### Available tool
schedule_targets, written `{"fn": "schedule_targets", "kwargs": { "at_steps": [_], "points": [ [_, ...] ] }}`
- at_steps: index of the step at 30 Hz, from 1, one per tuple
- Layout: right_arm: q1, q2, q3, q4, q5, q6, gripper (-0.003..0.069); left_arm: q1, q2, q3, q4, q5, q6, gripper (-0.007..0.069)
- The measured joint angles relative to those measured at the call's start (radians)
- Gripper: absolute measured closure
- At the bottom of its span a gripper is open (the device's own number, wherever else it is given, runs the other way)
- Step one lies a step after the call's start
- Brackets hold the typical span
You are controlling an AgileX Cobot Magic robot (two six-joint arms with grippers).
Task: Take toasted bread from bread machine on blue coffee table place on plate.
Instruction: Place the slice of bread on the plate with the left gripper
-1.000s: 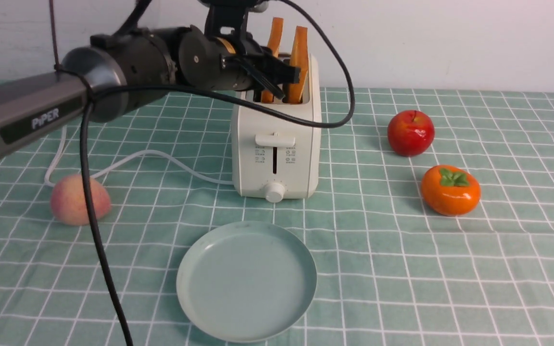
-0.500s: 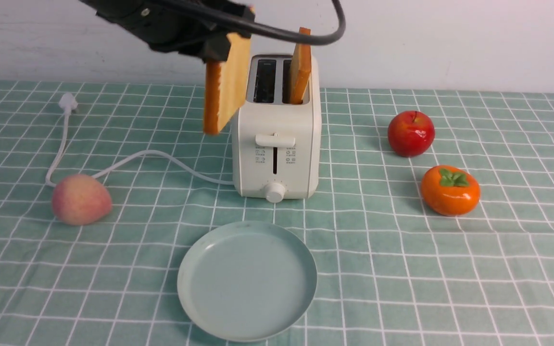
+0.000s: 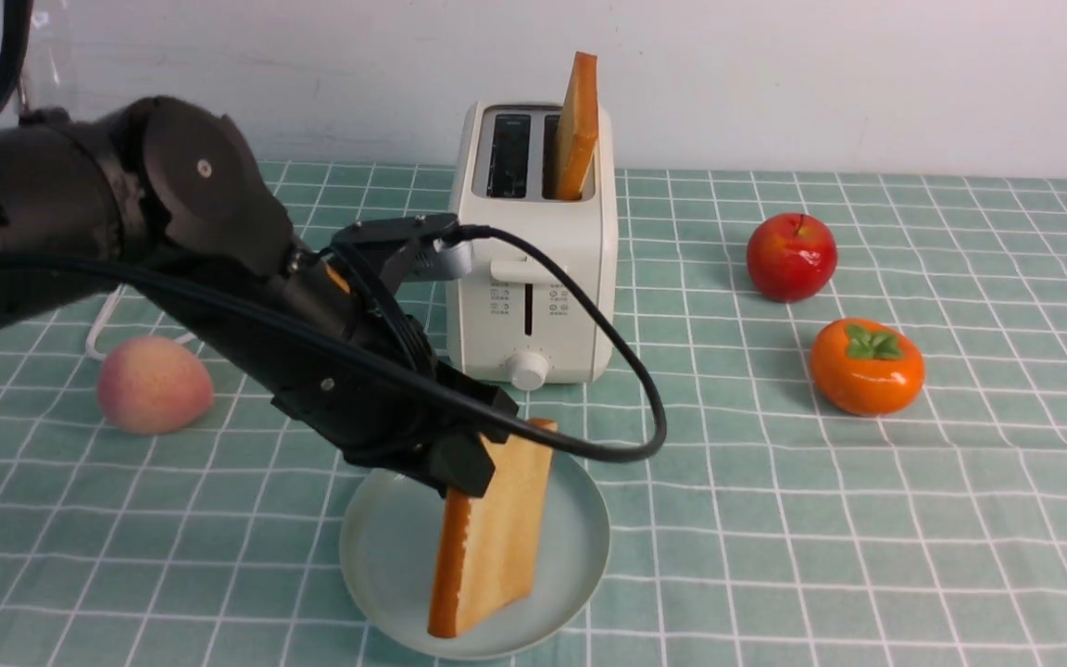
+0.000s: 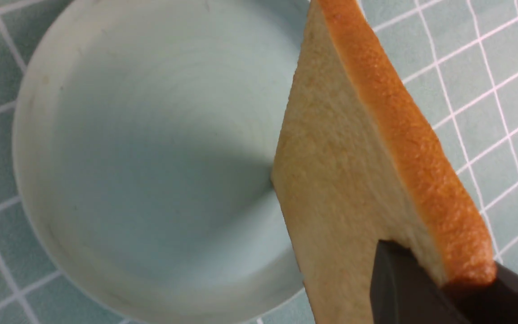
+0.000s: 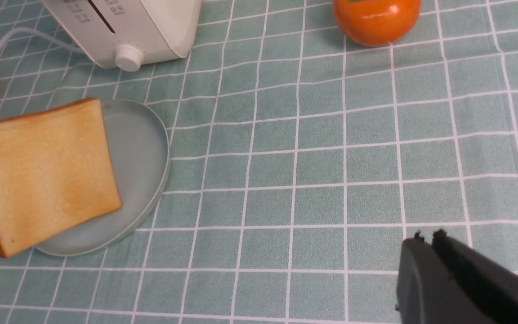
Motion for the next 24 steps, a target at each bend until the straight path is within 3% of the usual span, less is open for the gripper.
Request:
{"fn": "schedule_targets", "kwargs": {
  "at_steps": [9,16,18,23,24],
  "points": [
    [0.0,0.0,0.0,0.0,0.016,0.0,0.0622,0.001,0.062,0.005,-0.046,-0.071,0.022,0.0543],
    [0.0,0.0,0.0,0.0,0.018,0.0,0.0615,0.001,0.091,0.003,0.026,-0.057,-0.005,0.054],
    [0.0,0.0,0.0,0.0,0.018,0.0,0.0612,0.001,0.091,0.003,0.061,-0.057,-0.018,0.0505],
    [0.0,0.002,0.0,0.009,-0.001,0.0,0.0608,0.001,0.099,0.003,0.14,-0.032,-0.022,0.0336],
    [0.0,0.006,0.0,0.025,-0.005,0.0,0.0606,0.001,0.105,0.005,0.168,-0.029,-0.027,0.0272]
  ]
}}
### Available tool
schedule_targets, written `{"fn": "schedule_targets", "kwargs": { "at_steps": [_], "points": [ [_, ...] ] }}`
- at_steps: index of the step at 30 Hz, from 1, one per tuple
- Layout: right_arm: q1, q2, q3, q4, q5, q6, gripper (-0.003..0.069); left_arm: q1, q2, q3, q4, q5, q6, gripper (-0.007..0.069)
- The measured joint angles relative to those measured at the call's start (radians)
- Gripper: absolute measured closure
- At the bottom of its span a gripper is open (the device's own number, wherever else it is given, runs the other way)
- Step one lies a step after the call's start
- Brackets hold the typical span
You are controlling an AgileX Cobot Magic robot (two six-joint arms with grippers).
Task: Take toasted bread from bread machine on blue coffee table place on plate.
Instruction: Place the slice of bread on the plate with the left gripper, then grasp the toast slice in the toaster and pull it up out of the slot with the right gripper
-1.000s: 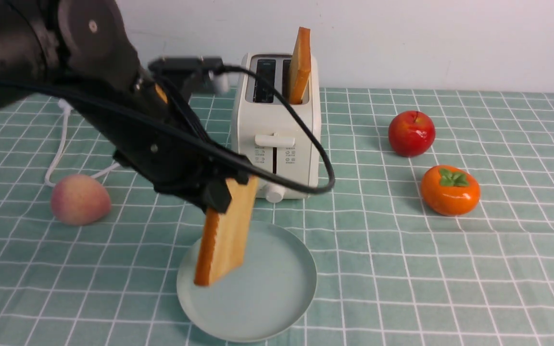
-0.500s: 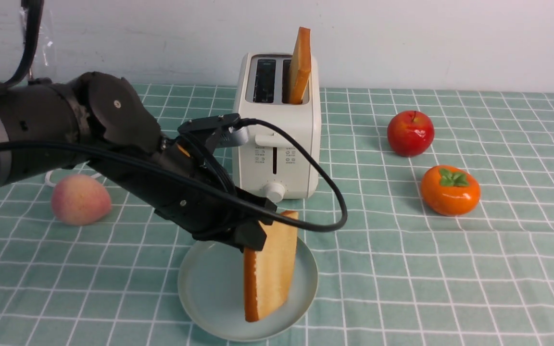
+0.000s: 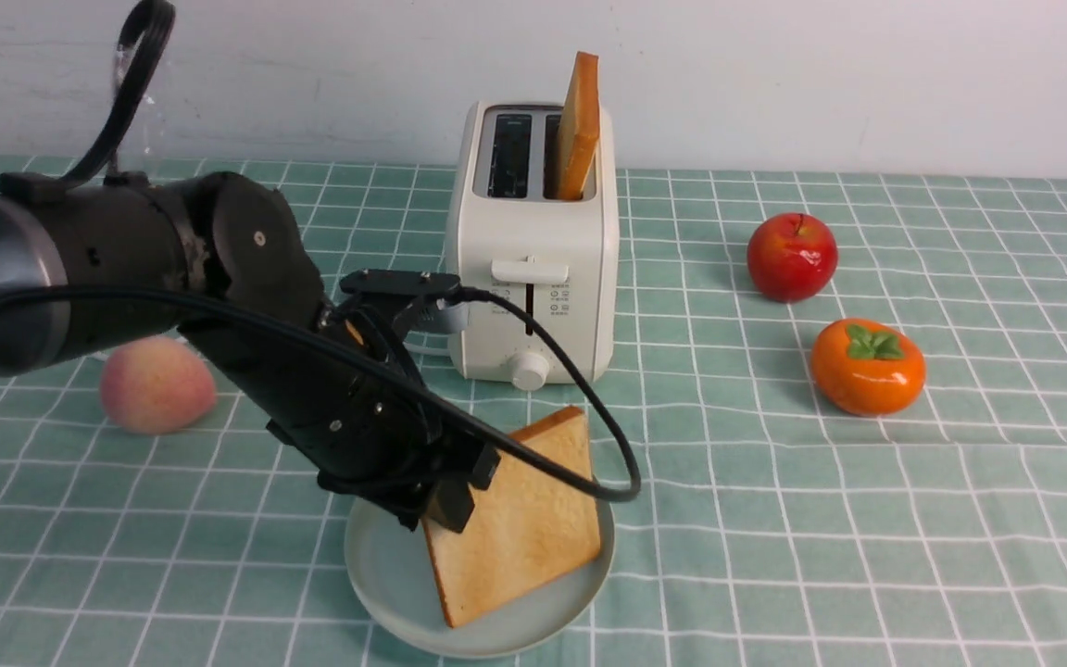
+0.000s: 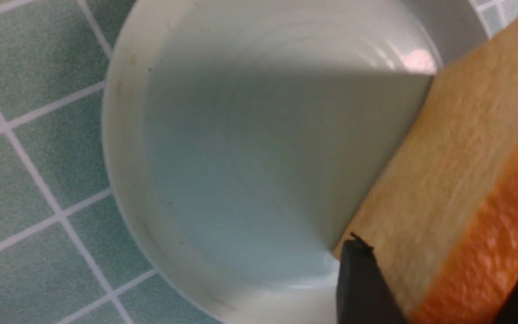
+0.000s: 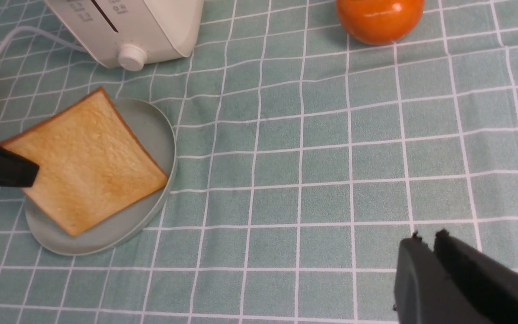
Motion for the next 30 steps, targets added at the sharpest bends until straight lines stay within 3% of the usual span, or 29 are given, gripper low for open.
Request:
{"fn": "schedule_targets", "kwargs": {
  "at_steps": [4,10,13,15,16,17,19,20,27,30],
  "points": [
    [0.0,0.024,0.0,0.027,0.0,0.0,0.0604,0.0,-0.007,0.001,0.065,0.002,-0.047,0.0151],
    [0.0,0.076,-0.001,0.031,0.0,-0.029,0.0599,-0.001,-0.076,0.001,0.252,0.034,-0.195,0.0155],
    [0.0,0.098,-0.011,0.043,0.001,-0.042,0.0595,-0.001,-0.125,0.001,0.337,0.087,-0.313,0.0211],
    [0.0,0.127,-0.046,0.051,0.001,-0.052,0.0594,-0.001,-0.17,0.001,0.391,0.146,-0.378,0.0306],
    [0.0,0.153,-0.073,0.054,0.001,-0.063,0.0593,-0.001,-0.201,0.002,0.404,0.179,-0.395,0.039],
    [0.0,0.153,-0.078,0.054,0.001,-0.064,0.0593,-0.001,-0.205,0.003,0.407,0.183,-0.398,0.0404],
    [0.0,0.229,-0.159,0.059,0.009,-0.094,0.0592,-0.001,-0.272,0.016,0.41,0.212,-0.412,0.0583],
    [0.0,0.265,-0.197,0.065,0.02,-0.105,0.0591,-0.001,-0.303,0.026,0.41,0.213,-0.42,0.0626],
    [0.013,0.541,-0.446,0.172,0.065,-0.202,0.0589,-0.001,-0.553,0.142,0.41,0.134,-0.482,0.0638],
    [0.096,0.722,-0.581,0.205,0.029,-0.225,0.058,-0.001,-0.726,0.261,0.41,0.069,-0.517,0.0638]
  ]
}}
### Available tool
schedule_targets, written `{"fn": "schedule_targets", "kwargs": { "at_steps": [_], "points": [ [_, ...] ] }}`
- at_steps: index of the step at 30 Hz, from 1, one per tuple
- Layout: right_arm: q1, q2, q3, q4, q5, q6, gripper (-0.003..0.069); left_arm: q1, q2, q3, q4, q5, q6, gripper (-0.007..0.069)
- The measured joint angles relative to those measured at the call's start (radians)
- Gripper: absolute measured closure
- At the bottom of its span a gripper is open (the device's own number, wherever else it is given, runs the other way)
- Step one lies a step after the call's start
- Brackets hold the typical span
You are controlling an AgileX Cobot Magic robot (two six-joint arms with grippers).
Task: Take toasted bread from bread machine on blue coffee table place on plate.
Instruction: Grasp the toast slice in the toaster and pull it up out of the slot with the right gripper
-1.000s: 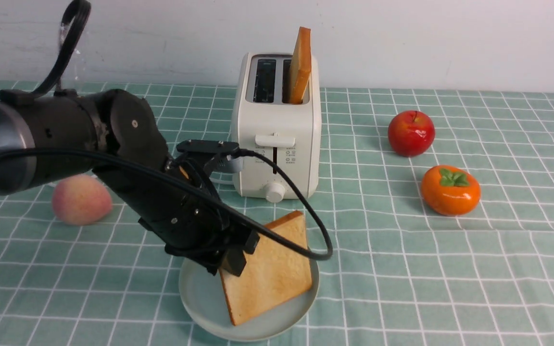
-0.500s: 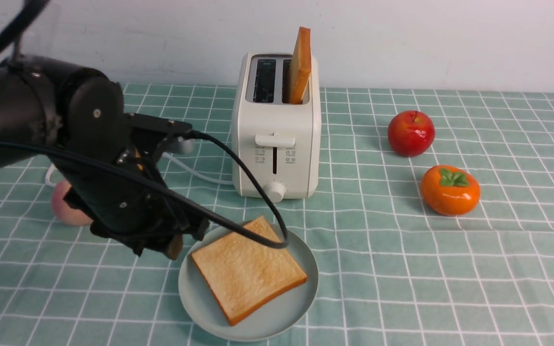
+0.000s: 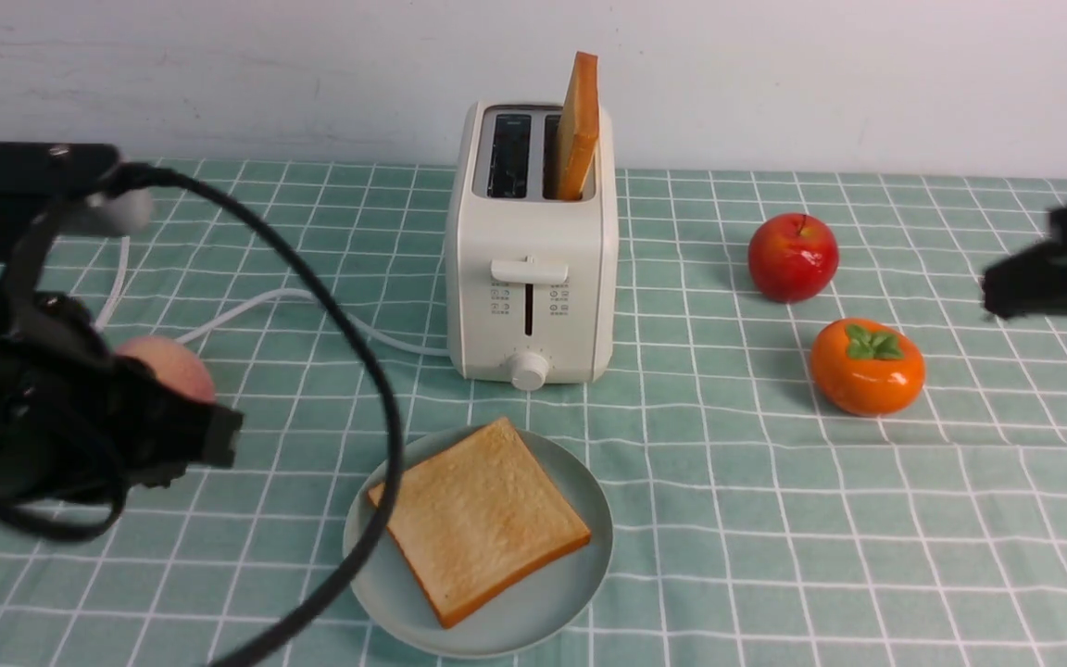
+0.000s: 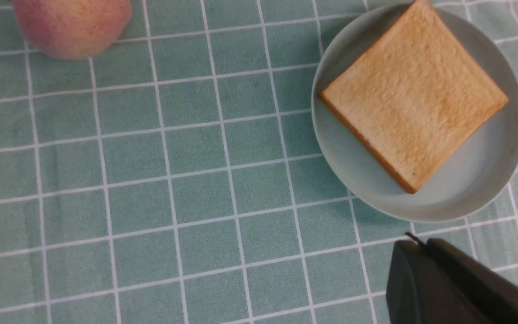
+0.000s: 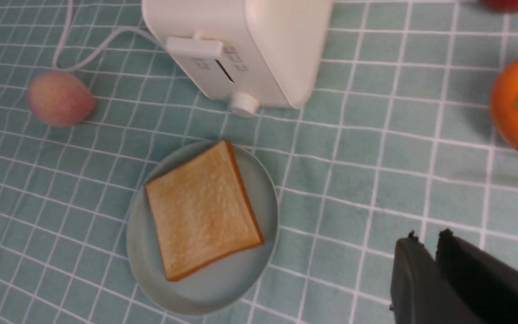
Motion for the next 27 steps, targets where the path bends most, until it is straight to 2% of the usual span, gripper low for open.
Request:
{"fn": "schedule_targets", "kwargs": {
  "at_steps": [5,9,10,12,13,16,19,23,25,27],
  "points": [
    [0.112,0.212,-0.184,-0.006,-0.081,-0.003,0.053,0.0,-0.183,0.13,-0.002,-0.047,-0.076,0.0638],
    [0.171,0.398,-0.371,-0.024,-0.155,-0.003,0.0419,0.0,-0.342,0.229,-0.019,-0.063,-0.116,0.0638],
    [0.186,0.481,-0.456,-0.025,-0.174,-0.003,0.036,0.0,-0.402,0.262,-0.034,-0.064,-0.121,0.0638],
    [0.198,0.553,-0.532,-0.025,-0.187,-0.003,0.0306,0.0,-0.448,0.286,-0.052,-0.065,-0.123,0.0638],
    [0.21,0.635,-0.619,-0.025,-0.193,-0.003,0.0247,0.0,-0.496,0.308,-0.076,-0.065,-0.127,0.0638],
    [0.232,0.79,-0.773,-0.027,-0.203,-0.003,0.015,0.0,-0.567,0.329,-0.102,-0.064,-0.128,0.0638],
    [0.242,0.905,-0.88,-0.027,-0.225,-0.003,0.011,0.0,-0.597,0.33,-0.113,-0.064,-0.129,0.0638],
    [0.244,1.009,-0.964,-0.027,-0.25,-0.003,0.0141,0.0,-0.612,0.33,-0.118,-0.064,-0.13,0.0638],
    [0.243,1.029,-0.989,-0.028,-0.268,-0.003,0.0272,0.0,-0.612,0.33,-0.118,-0.065,-0.13,0.0638],
    [0.243,1.027,-0.993,-0.039,-0.266,-0.003,0.0453,0.0,-0.612,0.33,-0.119,-0.066,-0.129,0.0638]
  ]
}}
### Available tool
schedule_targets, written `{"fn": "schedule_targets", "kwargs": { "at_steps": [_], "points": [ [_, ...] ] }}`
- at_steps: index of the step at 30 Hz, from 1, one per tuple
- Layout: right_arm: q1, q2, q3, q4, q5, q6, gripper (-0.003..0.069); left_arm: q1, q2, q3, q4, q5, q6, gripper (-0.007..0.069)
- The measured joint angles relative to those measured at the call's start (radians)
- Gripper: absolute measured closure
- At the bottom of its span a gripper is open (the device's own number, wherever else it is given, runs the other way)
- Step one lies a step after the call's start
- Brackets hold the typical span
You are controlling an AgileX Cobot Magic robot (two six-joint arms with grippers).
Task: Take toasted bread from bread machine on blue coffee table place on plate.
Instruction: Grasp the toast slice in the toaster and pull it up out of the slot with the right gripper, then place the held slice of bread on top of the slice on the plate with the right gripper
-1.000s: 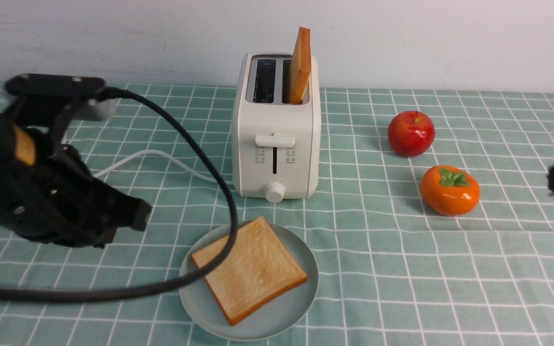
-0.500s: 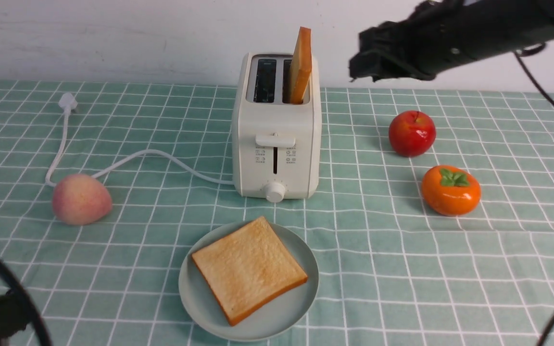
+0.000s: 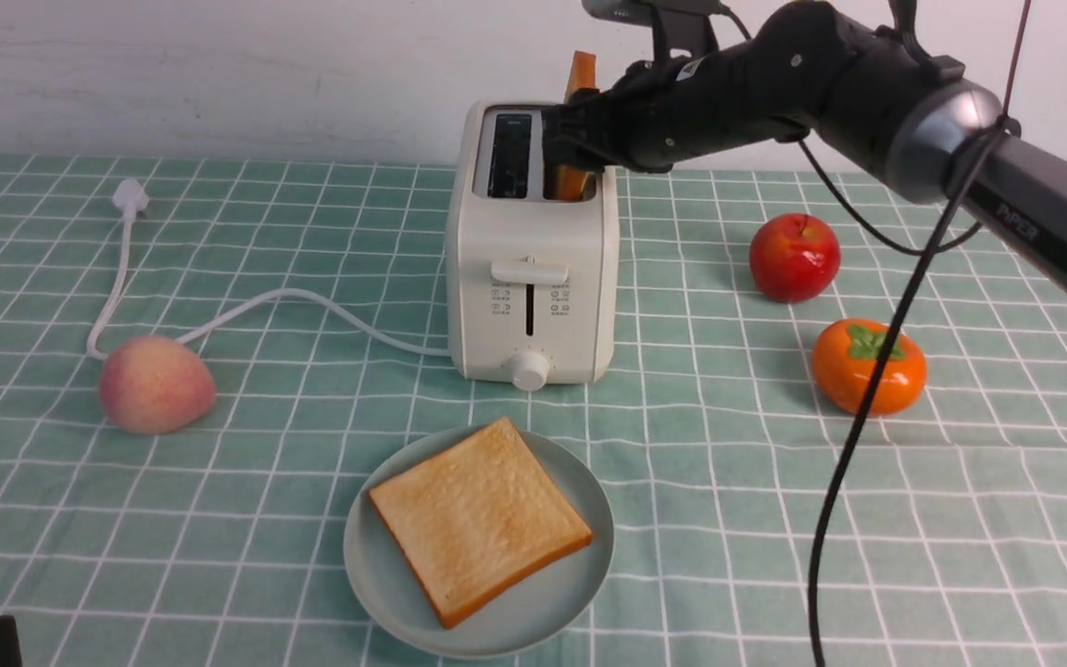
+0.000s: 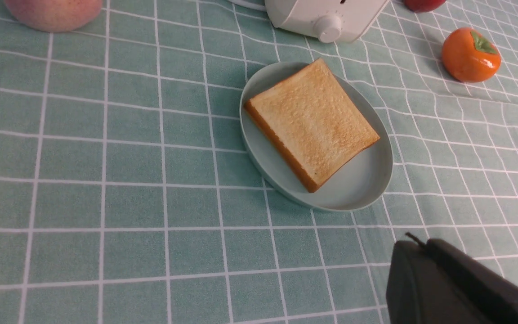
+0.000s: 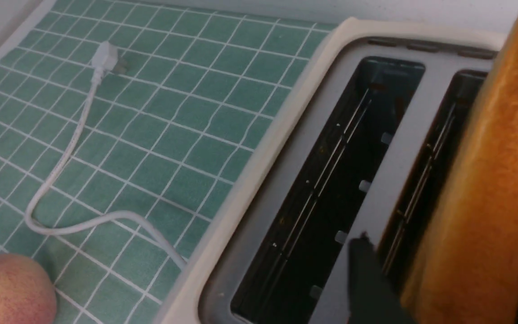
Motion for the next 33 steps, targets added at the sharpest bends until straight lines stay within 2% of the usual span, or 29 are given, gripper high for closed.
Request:
{"fn": "schedule_targets", "kwargs": {
  "at_steps": [1,2,8,14,17,22,28,30,33],
  "points": [
    [0.0,-0.012,-0.001,-0.013,0.004,0.0,0.0548,0.0,0.0,0.0,0.0,-0.004,0.003,0.0638],
    [0.0,-0.02,-0.001,-0.025,0.014,0.0,0.0566,0.0,0.0,0.0,0.0,-0.005,0.01,0.0638],
    [-0.002,-0.18,-0.001,-0.101,0.164,0.0,0.0547,0.0,-0.001,0.0,0.005,-0.013,0.023,0.0638],
    [-0.09,-0.448,-0.014,-0.096,0.551,-0.029,0.0547,0.0,-0.001,0.013,0.047,-0.025,0.024,0.0638],
    [-0.162,-0.505,-0.003,-0.023,0.65,-0.043,0.0547,0.0,-0.001,0.037,0.055,-0.026,0.024,0.0638],
    [-0.232,-0.56,0.14,0.13,0.661,-0.046,0.0547,0.0,-0.001,0.077,0.051,-0.056,0.024,0.0638],
    [-0.22,-0.577,0.461,0.265,0.655,-0.117,0.0547,0.0,-0.001,0.096,0.038,-0.097,0.024,0.0638],
    [-0.185,-0.557,0.619,0.349,0.65,-0.21,0.0547,0.0,-0.001,0.1,0.038,-0.1,0.024,0.0638],
    [-0.135,-0.514,0.709,0.449,0.643,-0.311,0.0547,0.0,-0.001,0.1,0.038,-0.103,0.024,0.0638]
  ]
}}
